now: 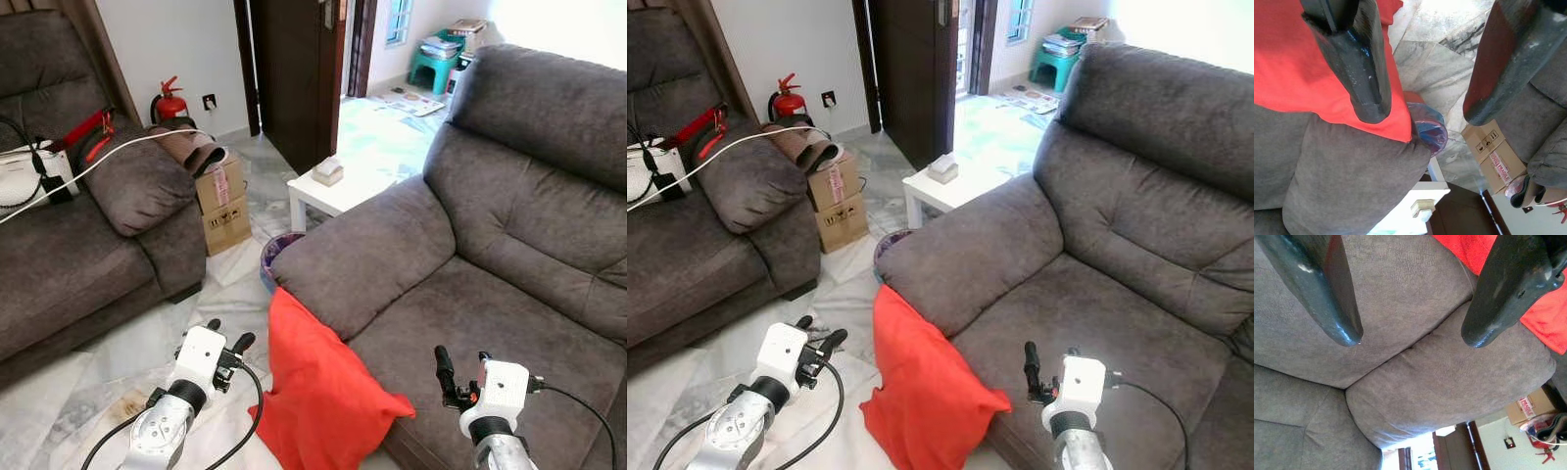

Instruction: Move the pillow to the sofa from floor

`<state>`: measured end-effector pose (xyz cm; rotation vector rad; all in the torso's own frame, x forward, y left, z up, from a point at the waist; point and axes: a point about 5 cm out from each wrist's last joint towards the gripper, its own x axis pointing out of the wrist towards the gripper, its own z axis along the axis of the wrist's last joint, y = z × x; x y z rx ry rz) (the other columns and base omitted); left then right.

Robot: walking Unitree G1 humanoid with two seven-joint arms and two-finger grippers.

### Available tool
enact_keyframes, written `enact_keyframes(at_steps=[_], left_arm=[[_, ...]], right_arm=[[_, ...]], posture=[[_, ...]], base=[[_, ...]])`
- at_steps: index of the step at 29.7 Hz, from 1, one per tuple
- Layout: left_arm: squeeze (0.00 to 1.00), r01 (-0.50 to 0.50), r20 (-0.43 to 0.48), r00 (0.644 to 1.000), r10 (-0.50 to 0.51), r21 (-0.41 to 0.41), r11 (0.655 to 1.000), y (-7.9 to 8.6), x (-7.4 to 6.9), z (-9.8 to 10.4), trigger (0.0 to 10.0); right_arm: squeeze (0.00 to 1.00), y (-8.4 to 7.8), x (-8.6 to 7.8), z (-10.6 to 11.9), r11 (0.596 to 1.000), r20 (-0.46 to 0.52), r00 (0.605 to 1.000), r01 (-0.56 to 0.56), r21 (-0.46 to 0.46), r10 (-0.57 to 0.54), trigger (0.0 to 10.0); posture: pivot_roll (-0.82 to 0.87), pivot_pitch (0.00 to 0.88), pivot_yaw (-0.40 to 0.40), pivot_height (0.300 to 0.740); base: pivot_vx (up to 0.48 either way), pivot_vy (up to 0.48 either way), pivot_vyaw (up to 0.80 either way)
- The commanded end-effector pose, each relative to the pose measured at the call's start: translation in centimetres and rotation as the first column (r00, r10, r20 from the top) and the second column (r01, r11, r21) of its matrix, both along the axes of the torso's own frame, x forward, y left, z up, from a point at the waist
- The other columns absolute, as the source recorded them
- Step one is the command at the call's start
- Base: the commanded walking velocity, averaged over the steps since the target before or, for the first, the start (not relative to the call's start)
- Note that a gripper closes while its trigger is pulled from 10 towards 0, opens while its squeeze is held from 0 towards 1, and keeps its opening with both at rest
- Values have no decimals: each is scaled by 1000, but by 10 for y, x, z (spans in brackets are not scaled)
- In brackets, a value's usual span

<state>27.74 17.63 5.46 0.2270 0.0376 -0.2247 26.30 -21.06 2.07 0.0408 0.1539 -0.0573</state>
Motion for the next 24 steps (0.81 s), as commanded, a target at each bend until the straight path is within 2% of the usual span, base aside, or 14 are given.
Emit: enact_keyframes(at_steps=[1,6,24], left_arm=[[0,5,9,1000,-6,8,1000,-1,0,3,10000],[0,8,7,1000,-8,11,1000,-2,0,2,10000],[0,2,5,1000,-2,2,1000,-3,0,2,10000]], right_arm=[[0,3,0,-3,1000,-23,1000,-12,4,12,10000],[0,4,0,-1,1000,3,1000,-14,1,14,10000],[0,8,1,-4,1000,-24,999,-30,4,30,10000]], posture=[[-68,89,43,683],[-65,92,40,678],[-64,101,37,678]], base=[[0,0,0],[0,0,0],[0,0,0]])
